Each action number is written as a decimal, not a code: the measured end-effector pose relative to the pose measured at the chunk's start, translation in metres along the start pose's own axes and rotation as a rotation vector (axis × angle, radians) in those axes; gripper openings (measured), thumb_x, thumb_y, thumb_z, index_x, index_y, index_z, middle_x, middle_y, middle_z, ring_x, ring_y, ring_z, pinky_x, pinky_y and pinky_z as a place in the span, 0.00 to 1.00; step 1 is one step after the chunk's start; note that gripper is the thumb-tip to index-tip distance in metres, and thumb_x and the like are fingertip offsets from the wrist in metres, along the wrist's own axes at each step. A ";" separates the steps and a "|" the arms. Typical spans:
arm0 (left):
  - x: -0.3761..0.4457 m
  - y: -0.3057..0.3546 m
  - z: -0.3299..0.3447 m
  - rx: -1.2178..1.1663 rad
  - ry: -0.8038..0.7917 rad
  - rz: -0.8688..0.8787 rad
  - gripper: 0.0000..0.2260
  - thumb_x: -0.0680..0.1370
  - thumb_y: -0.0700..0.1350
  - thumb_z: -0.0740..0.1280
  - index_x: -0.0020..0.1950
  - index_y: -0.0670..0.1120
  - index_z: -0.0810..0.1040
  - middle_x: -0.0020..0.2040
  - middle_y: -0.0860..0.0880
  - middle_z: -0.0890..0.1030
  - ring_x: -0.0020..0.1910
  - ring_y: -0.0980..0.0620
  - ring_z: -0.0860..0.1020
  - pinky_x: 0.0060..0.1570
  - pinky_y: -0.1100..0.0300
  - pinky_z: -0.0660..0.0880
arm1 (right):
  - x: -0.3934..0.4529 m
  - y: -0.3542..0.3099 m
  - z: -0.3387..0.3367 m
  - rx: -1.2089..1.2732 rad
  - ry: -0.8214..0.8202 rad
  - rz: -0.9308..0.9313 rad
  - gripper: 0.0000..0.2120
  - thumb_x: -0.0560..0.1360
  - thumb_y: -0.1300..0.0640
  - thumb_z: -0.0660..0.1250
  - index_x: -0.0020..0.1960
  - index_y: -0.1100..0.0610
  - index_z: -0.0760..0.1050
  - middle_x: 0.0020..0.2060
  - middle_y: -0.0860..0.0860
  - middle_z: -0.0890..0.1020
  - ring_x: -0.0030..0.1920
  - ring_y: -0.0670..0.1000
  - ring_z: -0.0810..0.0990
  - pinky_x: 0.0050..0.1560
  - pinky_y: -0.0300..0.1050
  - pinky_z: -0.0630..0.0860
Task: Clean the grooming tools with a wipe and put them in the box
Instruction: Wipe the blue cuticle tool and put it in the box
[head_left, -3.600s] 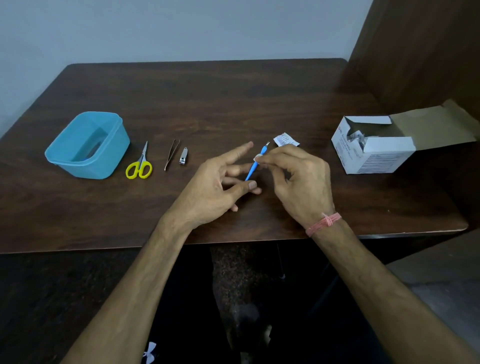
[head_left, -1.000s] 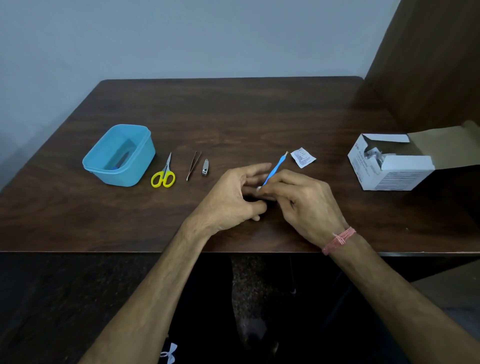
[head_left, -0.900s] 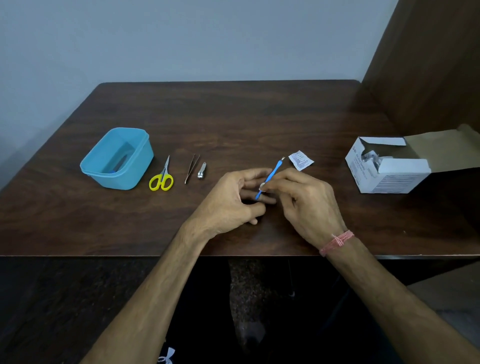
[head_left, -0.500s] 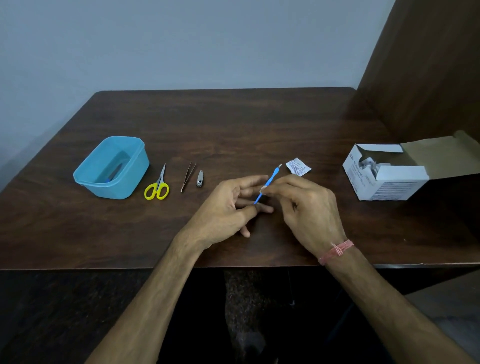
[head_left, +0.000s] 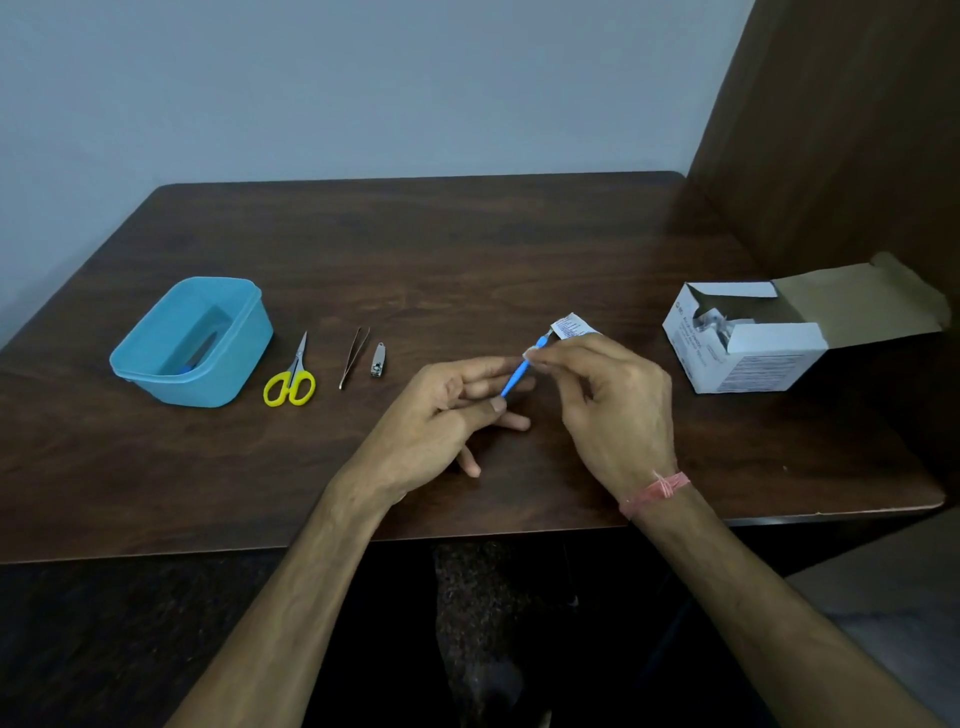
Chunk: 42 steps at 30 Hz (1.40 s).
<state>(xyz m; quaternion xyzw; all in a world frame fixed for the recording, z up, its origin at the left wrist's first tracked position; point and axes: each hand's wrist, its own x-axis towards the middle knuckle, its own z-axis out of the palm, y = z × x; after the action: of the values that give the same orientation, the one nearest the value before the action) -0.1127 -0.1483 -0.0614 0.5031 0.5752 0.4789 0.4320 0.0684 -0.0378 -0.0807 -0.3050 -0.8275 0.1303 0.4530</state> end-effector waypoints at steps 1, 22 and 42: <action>0.000 0.000 0.000 0.002 -0.002 0.001 0.21 0.89 0.33 0.63 0.75 0.55 0.79 0.68 0.57 0.87 0.60 0.50 0.89 0.25 0.62 0.78 | 0.000 0.001 0.000 0.007 0.008 0.020 0.13 0.80 0.66 0.74 0.56 0.51 0.91 0.53 0.44 0.90 0.52 0.47 0.89 0.52 0.53 0.86; 0.000 -0.002 0.002 0.047 0.026 -0.006 0.17 0.90 0.36 0.61 0.74 0.51 0.81 0.62 0.53 0.89 0.53 0.47 0.91 0.27 0.62 0.79 | 0.000 -0.002 0.000 0.020 0.041 0.034 0.10 0.81 0.64 0.76 0.57 0.50 0.91 0.53 0.43 0.89 0.49 0.46 0.88 0.49 0.52 0.86; -0.002 0.000 0.002 0.115 0.009 -0.009 0.20 0.90 0.36 0.58 0.73 0.54 0.83 0.59 0.53 0.90 0.40 0.50 0.87 0.29 0.62 0.78 | -0.001 0.002 0.000 0.072 0.080 0.091 0.11 0.80 0.65 0.77 0.56 0.51 0.91 0.52 0.43 0.89 0.45 0.48 0.88 0.48 0.49 0.84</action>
<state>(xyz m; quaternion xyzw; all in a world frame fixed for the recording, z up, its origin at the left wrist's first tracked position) -0.1107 -0.1503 -0.0612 0.5223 0.6060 0.4456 0.4018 0.0695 -0.0371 -0.0824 -0.3310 -0.7887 0.1682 0.4900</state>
